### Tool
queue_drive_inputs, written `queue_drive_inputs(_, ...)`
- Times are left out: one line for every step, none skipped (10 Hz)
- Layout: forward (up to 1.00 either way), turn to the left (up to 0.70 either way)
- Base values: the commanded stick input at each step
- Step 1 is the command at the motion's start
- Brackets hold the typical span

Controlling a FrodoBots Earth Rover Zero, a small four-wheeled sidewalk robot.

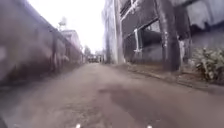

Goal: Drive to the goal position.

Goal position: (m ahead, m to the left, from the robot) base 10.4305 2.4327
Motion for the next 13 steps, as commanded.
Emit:
queue_drive_inputs(1.00,0.09)
queue_drive_inputs(1.00,0.09)
queue_drive_inputs(1.00,0.09)
queue_drive_inputs(1.00,0.09)
queue_drive_inputs(1.00,0.09)
queue_drive_inputs(1.00,0.09)
queue_drive_inputs(1.00,0.09)
queue_drive_inputs(1.00,0.09)
queue_drive_inputs(1.00,0.09)
queue_drive_inputs(1.00,0.09)
queue_drive_inputs(1.00,-0.05)
queue_drive_inputs(1.00,-0.30)
queue_drive_inputs(1.00,-0.31)
